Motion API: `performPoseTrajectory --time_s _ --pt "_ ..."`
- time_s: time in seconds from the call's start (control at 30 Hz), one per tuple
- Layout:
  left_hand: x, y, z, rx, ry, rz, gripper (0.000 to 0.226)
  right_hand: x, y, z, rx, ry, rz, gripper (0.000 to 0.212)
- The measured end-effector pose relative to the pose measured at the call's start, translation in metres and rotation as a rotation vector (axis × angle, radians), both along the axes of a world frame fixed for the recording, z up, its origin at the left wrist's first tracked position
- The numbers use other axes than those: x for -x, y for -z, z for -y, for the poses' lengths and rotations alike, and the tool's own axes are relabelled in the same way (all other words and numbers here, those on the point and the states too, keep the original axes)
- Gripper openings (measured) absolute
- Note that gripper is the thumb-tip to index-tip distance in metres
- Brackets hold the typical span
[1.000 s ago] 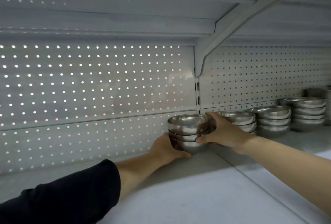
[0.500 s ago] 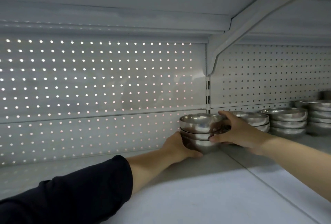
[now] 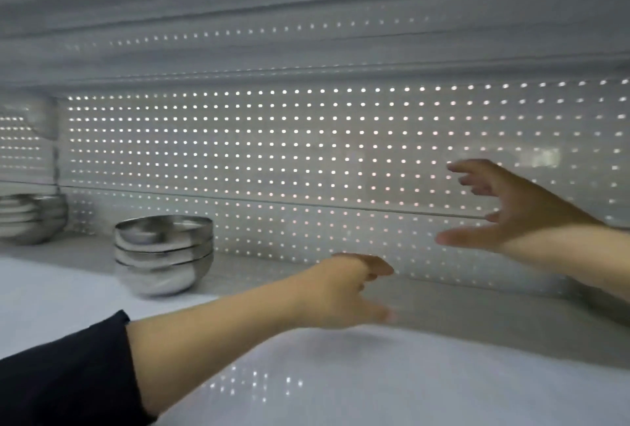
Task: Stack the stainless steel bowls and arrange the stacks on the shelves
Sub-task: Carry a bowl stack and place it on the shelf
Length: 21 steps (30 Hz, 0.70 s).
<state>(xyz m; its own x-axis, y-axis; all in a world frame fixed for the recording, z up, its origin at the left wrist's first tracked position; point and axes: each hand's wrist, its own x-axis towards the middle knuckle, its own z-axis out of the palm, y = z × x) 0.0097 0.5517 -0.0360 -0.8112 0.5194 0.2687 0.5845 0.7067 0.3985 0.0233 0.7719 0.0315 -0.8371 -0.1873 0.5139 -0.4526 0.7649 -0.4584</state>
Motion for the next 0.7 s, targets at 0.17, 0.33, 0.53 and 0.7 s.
performPoseTrajectory --time_s 0.17,0.33,0.53,0.7 --pt "-0.043 0.004 0.131 -0.027 -0.119 0.021 0.056 0.015 0.021 0.135 0.014 -0.21 0.044 0.087" --pt "-0.06 0.007 0.246 -0.01 -0.3 0.061 0.016 0.033 0.029 0.241 0.029 -0.273 0.159 0.09" --pt "-0.015 0.004 0.316 0.057 -0.56 0.09 0.039 0.054 0.041 0.296 0.133 -0.241 0.295 0.1" --pt "0.02 0.007 0.331 -0.176 -0.467 0.285 0.104 0.058 0.058 0.311 0.296 -0.309 0.41 0.089"
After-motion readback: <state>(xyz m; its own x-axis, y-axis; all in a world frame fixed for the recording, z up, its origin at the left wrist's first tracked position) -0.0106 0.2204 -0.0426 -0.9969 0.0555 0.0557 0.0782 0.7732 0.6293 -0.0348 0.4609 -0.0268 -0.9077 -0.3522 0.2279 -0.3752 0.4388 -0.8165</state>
